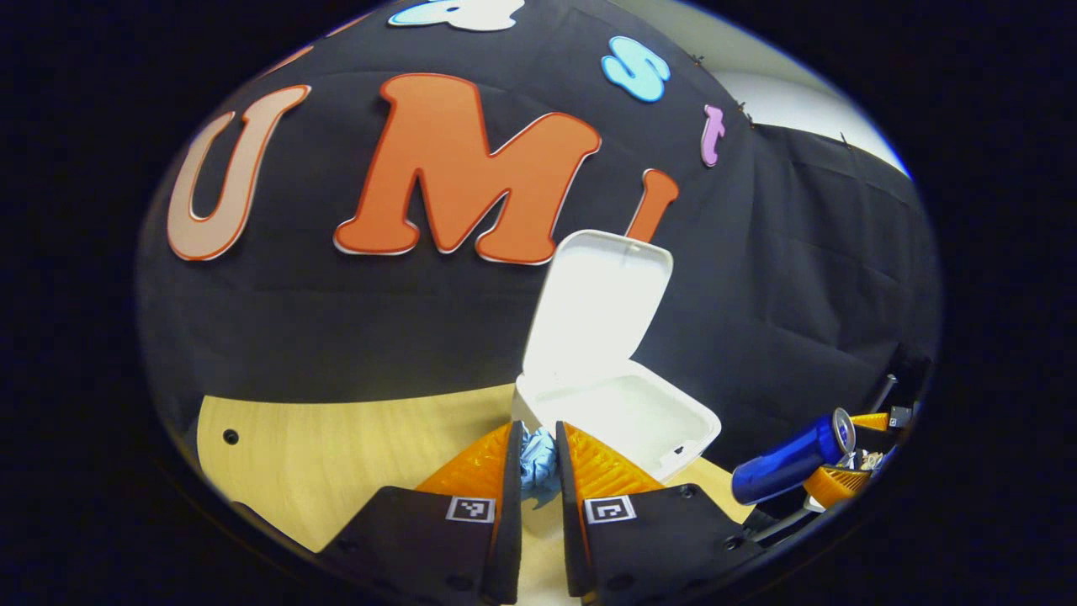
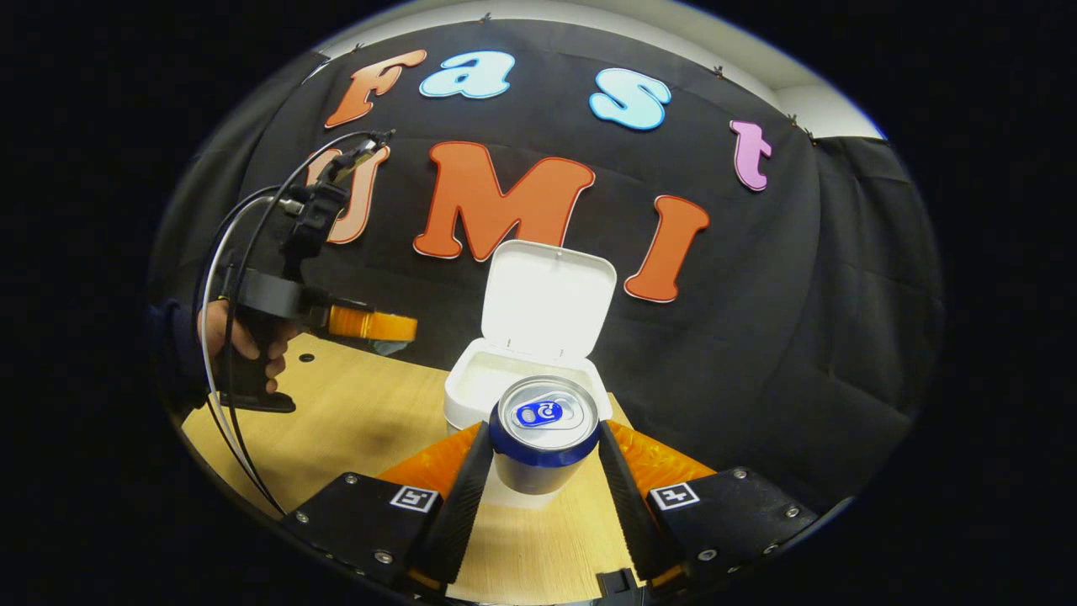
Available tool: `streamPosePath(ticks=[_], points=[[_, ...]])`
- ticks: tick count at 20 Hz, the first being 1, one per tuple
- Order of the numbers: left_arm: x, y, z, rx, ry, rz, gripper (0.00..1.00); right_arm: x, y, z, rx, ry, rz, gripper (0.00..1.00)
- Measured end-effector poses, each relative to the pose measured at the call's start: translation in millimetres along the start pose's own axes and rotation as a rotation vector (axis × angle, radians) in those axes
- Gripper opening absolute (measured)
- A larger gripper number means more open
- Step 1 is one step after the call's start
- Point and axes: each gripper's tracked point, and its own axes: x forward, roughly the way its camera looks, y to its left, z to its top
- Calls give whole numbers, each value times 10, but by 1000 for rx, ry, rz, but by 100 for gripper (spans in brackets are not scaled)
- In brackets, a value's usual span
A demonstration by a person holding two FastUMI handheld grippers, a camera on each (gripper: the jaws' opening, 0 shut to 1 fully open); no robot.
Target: Press the lid of the desktop garbage bin to open it, pick up the crumpled paper on the desktop and throw it into the bin, then pick up the pop can on the desktop and drop it into the bin, and finally close the garbage bin lid.
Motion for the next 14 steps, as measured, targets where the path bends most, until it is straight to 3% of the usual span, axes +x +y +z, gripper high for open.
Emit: streamPosePath(ticks=[8, 14], points=[[495, -679, 99, 37, -41, -132, 25, -84, -308, -99, 30, 4, -65, 76], [824, -858, -74, 77, -10, -126, 27, -114, -504, -147, 42, 2, -91, 76]])
